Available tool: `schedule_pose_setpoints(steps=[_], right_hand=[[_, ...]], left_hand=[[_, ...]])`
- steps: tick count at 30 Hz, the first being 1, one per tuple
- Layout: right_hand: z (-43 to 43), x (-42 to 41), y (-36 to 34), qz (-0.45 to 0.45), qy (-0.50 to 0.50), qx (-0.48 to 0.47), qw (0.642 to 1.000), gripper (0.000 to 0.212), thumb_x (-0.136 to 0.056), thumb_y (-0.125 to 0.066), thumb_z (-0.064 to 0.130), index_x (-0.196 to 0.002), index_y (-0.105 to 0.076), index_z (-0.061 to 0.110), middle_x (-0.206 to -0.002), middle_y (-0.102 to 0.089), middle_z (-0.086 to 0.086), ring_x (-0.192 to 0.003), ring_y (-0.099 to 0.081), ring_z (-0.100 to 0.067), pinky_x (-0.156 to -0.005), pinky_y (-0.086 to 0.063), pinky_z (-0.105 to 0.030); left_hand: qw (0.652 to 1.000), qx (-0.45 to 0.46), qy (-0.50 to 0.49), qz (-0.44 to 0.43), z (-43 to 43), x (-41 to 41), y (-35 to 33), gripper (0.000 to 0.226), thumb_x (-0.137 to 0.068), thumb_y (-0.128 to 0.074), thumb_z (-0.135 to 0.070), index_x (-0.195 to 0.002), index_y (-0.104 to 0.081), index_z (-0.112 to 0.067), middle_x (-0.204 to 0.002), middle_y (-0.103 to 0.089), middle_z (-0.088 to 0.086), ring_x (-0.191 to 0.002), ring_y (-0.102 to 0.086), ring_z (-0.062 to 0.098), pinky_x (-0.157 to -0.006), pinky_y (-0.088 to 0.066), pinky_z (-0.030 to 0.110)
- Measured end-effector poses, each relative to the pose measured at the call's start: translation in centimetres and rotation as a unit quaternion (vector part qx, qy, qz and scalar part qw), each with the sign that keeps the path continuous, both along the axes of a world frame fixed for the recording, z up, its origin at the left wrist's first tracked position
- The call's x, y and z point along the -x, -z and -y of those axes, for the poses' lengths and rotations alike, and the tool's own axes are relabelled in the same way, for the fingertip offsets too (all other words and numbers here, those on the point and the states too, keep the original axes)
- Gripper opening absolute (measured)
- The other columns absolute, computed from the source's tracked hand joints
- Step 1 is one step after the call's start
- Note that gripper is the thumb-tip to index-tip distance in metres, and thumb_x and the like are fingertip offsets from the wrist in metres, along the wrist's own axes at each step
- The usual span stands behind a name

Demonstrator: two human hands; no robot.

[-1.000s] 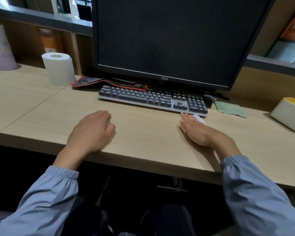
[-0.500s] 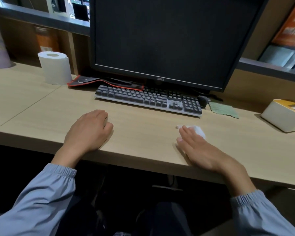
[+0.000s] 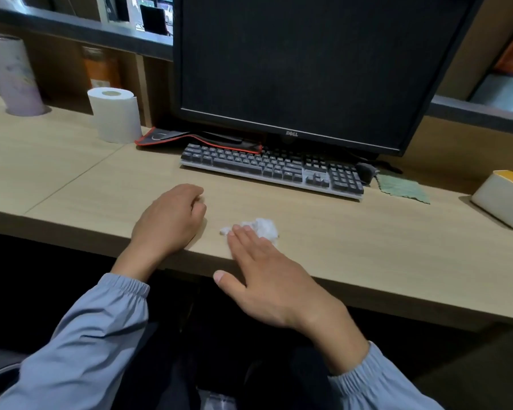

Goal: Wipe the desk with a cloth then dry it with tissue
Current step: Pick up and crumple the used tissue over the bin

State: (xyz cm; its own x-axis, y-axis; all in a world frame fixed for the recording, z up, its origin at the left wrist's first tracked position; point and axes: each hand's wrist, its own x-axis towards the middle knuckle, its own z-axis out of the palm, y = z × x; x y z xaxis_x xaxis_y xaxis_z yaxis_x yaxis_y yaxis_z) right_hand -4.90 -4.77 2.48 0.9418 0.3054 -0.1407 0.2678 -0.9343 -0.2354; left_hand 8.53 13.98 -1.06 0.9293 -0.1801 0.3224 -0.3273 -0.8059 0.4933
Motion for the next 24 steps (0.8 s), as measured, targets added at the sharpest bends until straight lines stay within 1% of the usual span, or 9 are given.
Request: schedule_pose_setpoints(steps=[2,5,8,11,12,14,17,21,24], right_hand=[[-1.9,-1.0,0.4,0.020,-0.037,0.008,0.999,0.075,-0.109,-0.031,0.050,-0.167,0.005,0.018,-0.173,0.016,0.006,-0.156,0.019,-0.005,-0.117,0.015,-0.023],[-2.8,-2.1,1.3,0.055,-0.074,0.012,0.996,0.068,-0.110,-0.034,0.023,-0.167,0.002,0.015,-0.174,0.011,-0.001,-0.159,0.012,-0.011,-0.127,0.003,-0.029],[-2.5,-2.0,1.3,0.071,-0.089,-0.004,0.993,0.066,-0.107,-0.031,0.007,-0.167,-0.004,0.017,-0.175,0.003,0.001,-0.160,0.004,-0.011,-0.125,-0.003,-0.025],[-2.0,-1.7,0.3,0.061,-0.058,-0.085,0.993,0.052,-0.109,-0.030,0.016,-0.160,-0.032,0.027,-0.166,-0.035,-0.002,-0.148,-0.039,-0.023,-0.121,-0.033,-0.040],[-1.8,-1.7,-0.1,0.050,-0.034,-0.131,0.990,0.048,-0.110,-0.032,0.021,-0.156,-0.039,0.034,-0.159,-0.045,0.002,-0.139,-0.048,-0.022,-0.115,-0.040,-0.037],[-1.8,-1.6,-0.8,0.023,0.016,-0.240,0.970,0.048,-0.110,-0.038,0.022,-0.151,-0.049,0.044,-0.154,-0.051,0.017,-0.137,-0.049,-0.005,-0.114,-0.037,-0.023],[-2.4,-1.7,-1.6,-0.004,0.081,-0.451,0.889,0.044,-0.107,-0.043,0.012,-0.133,-0.069,0.036,-0.132,-0.068,0.024,-0.122,-0.058,0.009,-0.107,-0.046,-0.018],[-4.5,-1.5,-1.7,-0.143,0.097,-0.685,0.708,0.042,-0.106,-0.038,-0.002,-0.129,-0.071,0.011,-0.123,-0.076,-0.009,-0.120,-0.069,-0.029,-0.107,-0.052,-0.043],[-6.1,-1.6,-1.2,-0.169,0.093,-0.712,0.675,0.042,-0.105,-0.037,-0.005,-0.129,-0.069,0.006,-0.122,-0.074,-0.017,-0.121,-0.067,-0.037,-0.108,-0.050,-0.046]], left_hand=[[0.995,0.095,0.009,0.012,-0.3,0.5,-0.5,0.034,-0.103,-0.051,-0.022,-0.133,-0.066,-0.021,-0.137,-0.065,-0.005,-0.118,-0.059,0.013,-0.101,-0.046,0.028],[0.973,0.232,0.009,0.009,-1.1,2.0,-1.3,0.035,-0.099,-0.054,-0.009,-0.122,-0.071,-0.030,-0.123,-0.067,-0.018,-0.104,-0.063,0.001,-0.086,-0.043,0.003],[0.957,0.289,0.018,0.018,-1.9,4.3,-1.7,0.036,-0.097,-0.055,-0.005,-0.114,-0.074,-0.031,-0.118,-0.070,-0.020,-0.110,-0.064,-0.001,-0.087,-0.047,0.007],[0.946,0.320,0.026,0.035,-2.5,6.3,-1.1,0.038,-0.096,-0.056,0.000,-0.113,-0.075,-0.028,-0.117,-0.072,-0.015,-0.111,-0.066,0.002,-0.089,-0.049,0.014],[0.942,0.333,0.026,0.038,-2.8,6.8,-0.8,0.039,-0.095,-0.056,0.002,-0.111,-0.075,-0.028,-0.115,-0.073,-0.014,-0.111,-0.067,0.005,-0.090,-0.051,0.017],[0.930,0.366,0.017,0.034,-3.2,7.7,-0.1,0.039,-0.094,-0.057,0.005,-0.109,-0.075,-0.026,-0.112,-0.075,-0.009,-0.111,-0.069,0.009,-0.092,-0.054,0.023],[0.898,0.441,-0.016,-0.007,-3.4,8.5,0.6,0.035,-0.096,-0.056,0.005,-0.107,-0.075,-0.022,-0.104,-0.077,-0.002,-0.102,-0.073,0.015,-0.085,-0.056,0.027],[0.852,0.515,-0.046,-0.083,-3.7,9.8,0.5,0.028,-0.103,-0.052,-0.006,-0.107,-0.075,-0.021,-0.100,-0.078,0.000,-0.094,-0.074,0.026,-0.077,-0.056,0.034],[0.805,0.574,-0.020,-0.150,-4.0,11.1,-0.4,0.029,-0.104,-0.049,-0.008,-0.111,-0.077,-0.013,-0.107,-0.080,0.007,-0.105,-0.075,0.025,-0.091,-0.058,0.038]])
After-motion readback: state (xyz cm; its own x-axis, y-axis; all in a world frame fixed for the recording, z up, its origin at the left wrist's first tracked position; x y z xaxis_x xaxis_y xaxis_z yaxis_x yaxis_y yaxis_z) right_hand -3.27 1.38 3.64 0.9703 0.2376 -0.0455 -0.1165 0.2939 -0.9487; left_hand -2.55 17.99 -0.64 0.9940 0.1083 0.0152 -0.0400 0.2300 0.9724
